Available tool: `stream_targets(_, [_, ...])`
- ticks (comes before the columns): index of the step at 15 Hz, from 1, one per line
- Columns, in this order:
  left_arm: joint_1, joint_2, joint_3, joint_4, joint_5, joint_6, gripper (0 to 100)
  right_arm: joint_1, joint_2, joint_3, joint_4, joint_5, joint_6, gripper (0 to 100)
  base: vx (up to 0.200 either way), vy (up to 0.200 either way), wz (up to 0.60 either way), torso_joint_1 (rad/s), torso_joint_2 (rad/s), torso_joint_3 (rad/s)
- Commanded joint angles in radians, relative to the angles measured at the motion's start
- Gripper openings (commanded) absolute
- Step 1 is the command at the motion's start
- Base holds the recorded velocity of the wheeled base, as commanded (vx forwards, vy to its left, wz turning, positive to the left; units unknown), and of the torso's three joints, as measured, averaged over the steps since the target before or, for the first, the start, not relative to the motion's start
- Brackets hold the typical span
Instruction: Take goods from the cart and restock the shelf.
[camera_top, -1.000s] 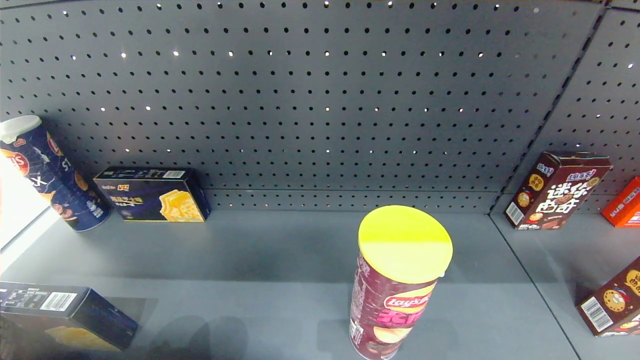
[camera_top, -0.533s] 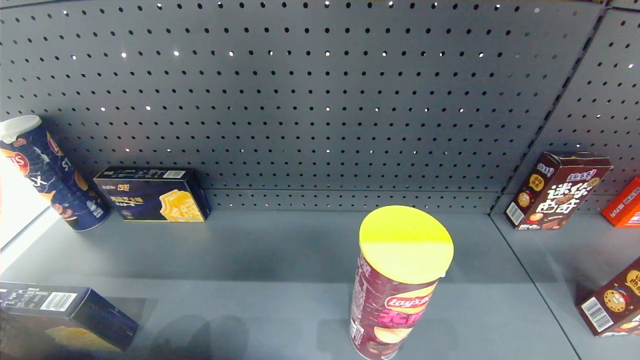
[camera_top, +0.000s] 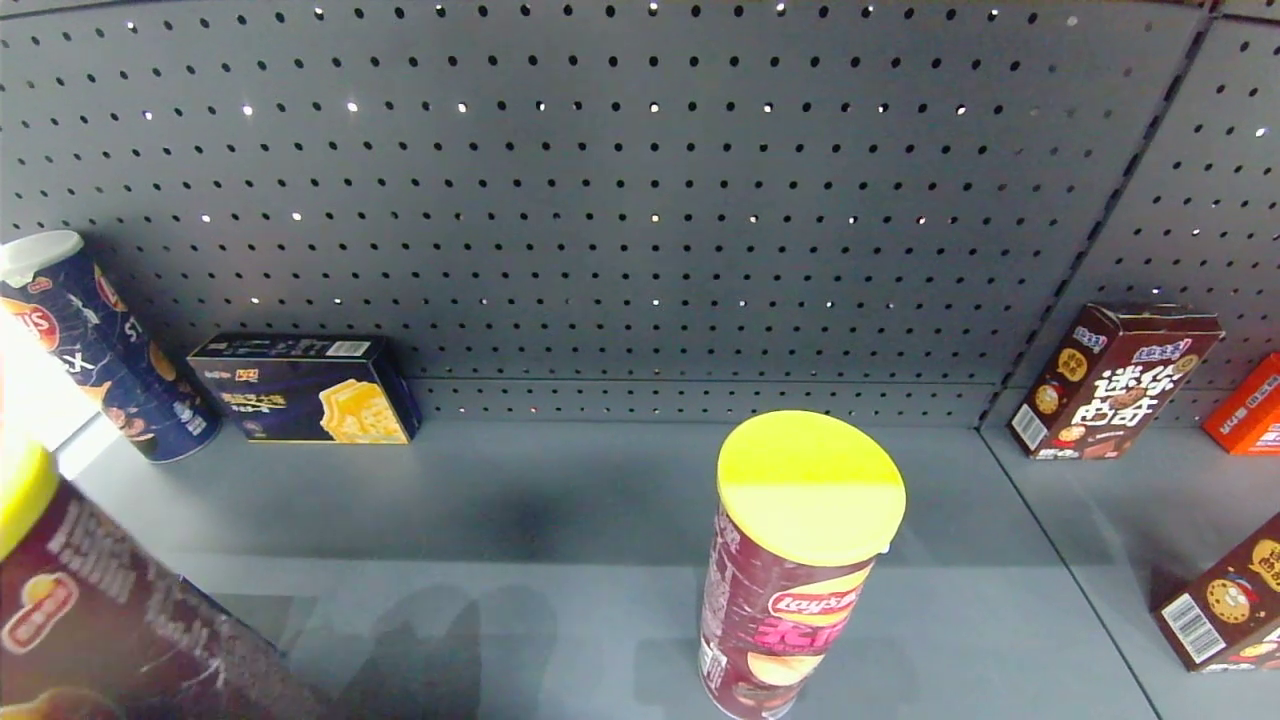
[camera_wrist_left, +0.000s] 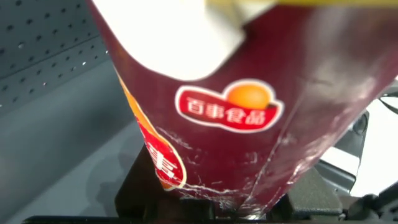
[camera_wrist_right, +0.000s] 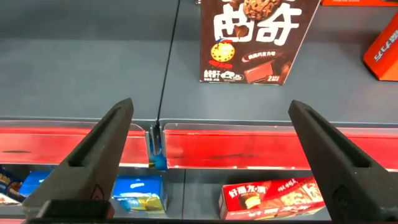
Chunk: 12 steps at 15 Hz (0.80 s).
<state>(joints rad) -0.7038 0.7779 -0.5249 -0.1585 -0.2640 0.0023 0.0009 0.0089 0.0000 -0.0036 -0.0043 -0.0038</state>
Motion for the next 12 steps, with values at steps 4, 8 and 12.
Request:
stream_targets(4, [0.095,0.425,-0.225,-0.041,0.000,0.007,0,0.001,-0.009,0.000,0.001,0.000,-0.001,100,0.000,0.000,0.00,0.000,0.00,0.000])
stream_targets(8, [0.257,0.748,-0.386,-0.176,-0.144,0.093,0,0.001,-0.009,0.000,0.001,0.000,-0.001,100,0.000,0.000,0.00,0.000,0.00,0.000])
stream_targets(12, [0.280,0.868,-0.492,-0.184,-0.288,0.157,0,0.001,-0.009,0.000,0.001,0.000,-0.001,100,0.000,0.000,0.00,0.000,0.00,0.000])
